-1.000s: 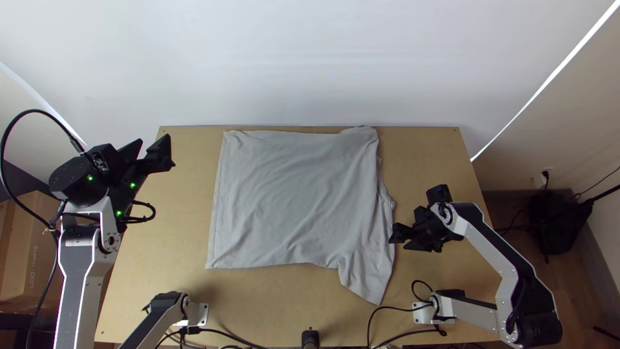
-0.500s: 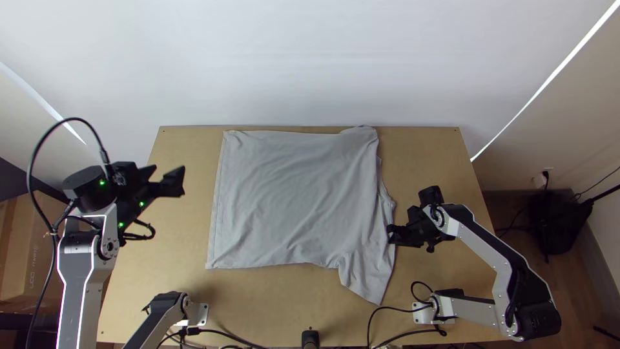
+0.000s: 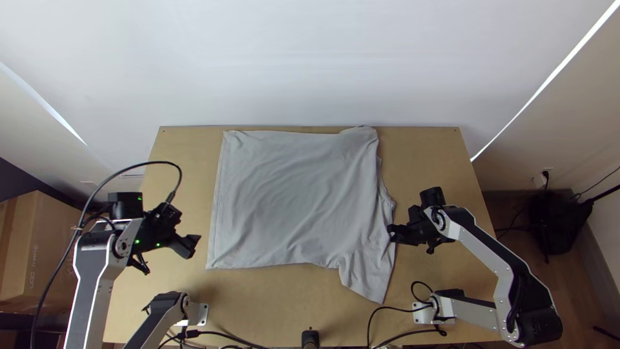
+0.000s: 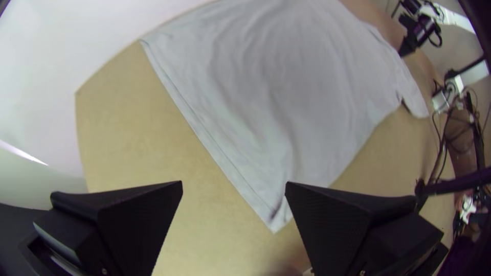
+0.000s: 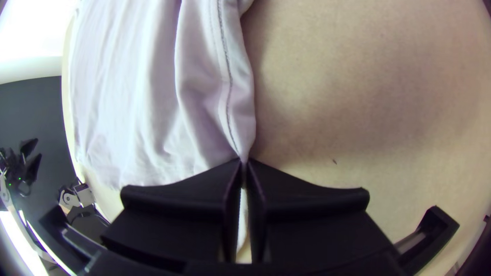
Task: Fold the t-shirt
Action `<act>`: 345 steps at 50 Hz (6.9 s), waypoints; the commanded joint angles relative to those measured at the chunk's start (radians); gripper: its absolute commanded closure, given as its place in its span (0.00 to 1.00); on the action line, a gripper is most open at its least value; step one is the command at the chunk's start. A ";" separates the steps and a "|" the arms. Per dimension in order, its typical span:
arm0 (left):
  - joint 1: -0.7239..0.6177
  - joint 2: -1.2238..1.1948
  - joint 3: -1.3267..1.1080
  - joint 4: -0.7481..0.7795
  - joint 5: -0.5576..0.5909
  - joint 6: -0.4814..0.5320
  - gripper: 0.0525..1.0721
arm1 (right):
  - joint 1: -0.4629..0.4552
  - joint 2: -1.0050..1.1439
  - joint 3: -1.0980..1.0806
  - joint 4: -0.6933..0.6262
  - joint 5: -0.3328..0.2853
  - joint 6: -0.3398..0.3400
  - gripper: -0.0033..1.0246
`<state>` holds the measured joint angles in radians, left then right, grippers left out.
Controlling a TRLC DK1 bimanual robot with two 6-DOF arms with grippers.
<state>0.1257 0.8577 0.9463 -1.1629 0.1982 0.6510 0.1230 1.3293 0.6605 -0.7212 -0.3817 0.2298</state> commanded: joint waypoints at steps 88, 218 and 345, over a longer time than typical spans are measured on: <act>-0.023 0.161 -0.112 0.336 -0.017 -0.217 0.97 | -0.148 -0.277 0.145 -0.037 -0.022 0.039 0.97; 0.086 -0.289 0.177 0.611 -0.111 -0.850 0.98 | -0.051 -0.628 0.568 0.226 0.165 0.266 0.98; 0.006 1.175 0.775 0.666 -0.034 -0.870 0.98 | -0.117 0.742 0.953 0.485 0.245 0.244 0.98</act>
<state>0.0921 2.1201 1.7679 -0.4892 0.1780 -0.1993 0.0227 2.1361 1.5925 -0.2043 -0.1741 0.4454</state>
